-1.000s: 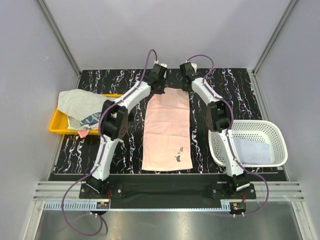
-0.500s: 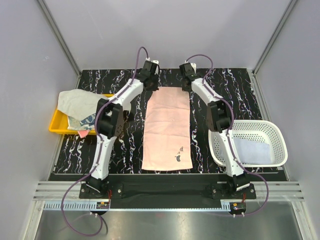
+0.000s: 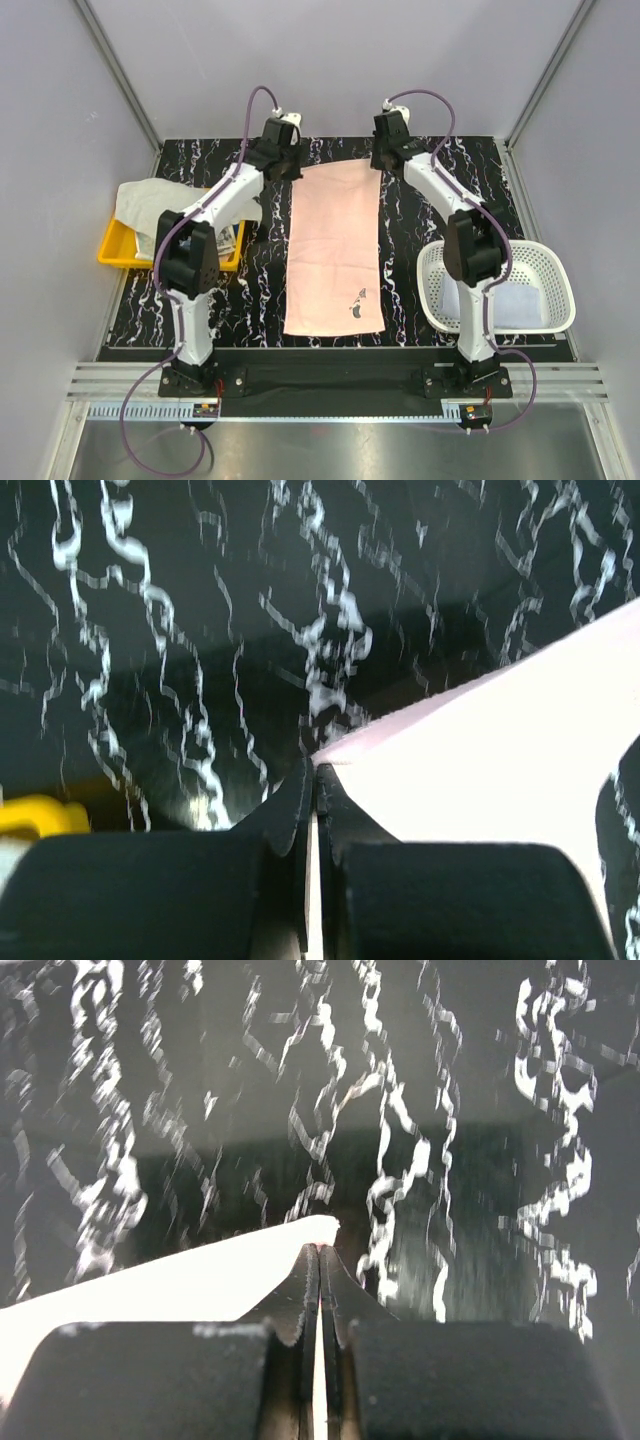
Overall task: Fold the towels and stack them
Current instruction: Fold the towel
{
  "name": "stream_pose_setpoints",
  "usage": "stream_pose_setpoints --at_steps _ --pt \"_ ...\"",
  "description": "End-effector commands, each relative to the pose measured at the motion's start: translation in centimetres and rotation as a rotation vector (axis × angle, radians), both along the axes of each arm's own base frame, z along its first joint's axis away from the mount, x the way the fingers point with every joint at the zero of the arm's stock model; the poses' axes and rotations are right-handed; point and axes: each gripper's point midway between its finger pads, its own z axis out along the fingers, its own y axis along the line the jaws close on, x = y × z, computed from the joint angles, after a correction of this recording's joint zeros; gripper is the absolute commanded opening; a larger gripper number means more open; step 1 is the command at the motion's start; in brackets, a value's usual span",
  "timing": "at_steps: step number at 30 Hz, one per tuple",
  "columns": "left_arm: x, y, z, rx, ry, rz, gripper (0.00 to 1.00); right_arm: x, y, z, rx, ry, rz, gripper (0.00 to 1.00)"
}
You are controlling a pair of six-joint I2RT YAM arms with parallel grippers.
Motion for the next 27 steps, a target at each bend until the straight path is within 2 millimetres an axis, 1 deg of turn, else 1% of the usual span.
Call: stream_pose_setpoints --at_steps 1,2,3,4,5,6,7,8,9,11,12,13,14,15,16,17,18,19,20,22,23,27 --pt "-1.0 1.0 2.0 -0.005 -0.078 0.033 0.00 -2.4 1.6 2.9 0.079 -0.049 0.022 0.00" --pt "-2.2 1.3 -0.1 0.009 -0.037 0.037 0.00 -3.1 1.8 2.6 0.082 -0.040 0.027 0.00" --pt "-2.8 1.1 0.9 -0.007 -0.054 0.037 0.00 -4.7 1.8 2.1 0.094 -0.019 0.031 0.00" --pt "-3.7 1.0 0.4 -0.018 -0.036 0.038 0.00 -5.4 2.0 2.0 0.106 -0.018 0.037 0.00" --pt "-4.9 1.1 -0.8 -0.013 -0.008 0.038 0.00 -6.2 2.0 1.6 0.112 -0.005 0.036 0.00" --pt "-5.9 0.8 -0.3 -0.025 -0.015 0.034 0.00 -7.9 1.9 1.0 0.136 0.021 0.032 0.00" --pt "-6.6 0.8 -0.2 -0.043 -0.012 0.045 0.00 -8.5 2.0 0.8 0.152 0.024 0.035 0.00" --pt "-7.3 0.7 -0.3 -0.055 -0.009 0.043 0.00 -10.1 2.0 -1.0 0.149 0.066 0.036 0.00" --pt "-8.6 0.5 -0.5 -0.059 -0.007 0.035 0.00 -11.0 2.2 -0.3 0.172 0.059 0.035 0.00" --pt "-9.9 0.8 -1.0 -0.052 0.014 0.054 0.00 -12.6 2.4 -1.0 0.177 0.080 0.044 0.00" --pt "-11.2 0.6 -1.9 -0.042 0.041 0.044 0.00 -14.0 2.2 -1.6 0.183 0.099 0.041 0.00" --pt "-12.0 0.4 -1.5 -0.050 0.038 0.032 0.00 -14.7 2.1 -1.8 0.186 0.107 0.044 0.00" --pt "-13.0 -0.1 -1.6 -0.044 0.042 0.017 0.00 -16.0 2.0 -2.3 0.192 0.126 0.044 0.00" --pt "-13.5 0.2 -1.9 -0.025 0.042 0.032 0.00 -16.6 2.0 -2.5 0.199 0.133 0.048 0.00" --pt "-14.3 0.4 -2.7 -0.013 0.060 0.036 0.00 -17.2 2.0 -2.6 0.203 0.141 0.051 0.00" --pt "-14.9 0.5 -2.5 -0.010 0.060 0.038 0.00 -18.4 1.9 -2.9 0.207 0.150 0.053 0.00" --pt "-15.7 0.3 -2.9 0.004 0.075 0.030 0.00 -18.9 1.9 -3.0 0.212 0.155 0.055 0.00" --pt "-16.3 0.7 -3.4 0.020 0.085 0.046 0.00 -19.5 2.2 -3.0 0.215 0.157 0.065 0.00" --pt "-16.8 0.8 -3.1 0.021 0.082 0.053 0.00 -20.3 2.1 -3.0 0.215 0.159 0.070 0.00" --pt "-18.2 0.9 -3.7 0.047 0.098 0.051 0.00 -21.3 2.1 -3.0 0.212 0.163 0.072 0.00" --pt "-18.8 1.1 -3.3 0.051 0.096 0.051 0.00 -22.0 2.0 -2.9 0.215 0.162 0.077 0.00" --pt "-20.8 1.2 -3.4 0.080 0.101 0.047 0.00 -24.1 1.7 -2.6 0.222 0.172 0.094 0.00"
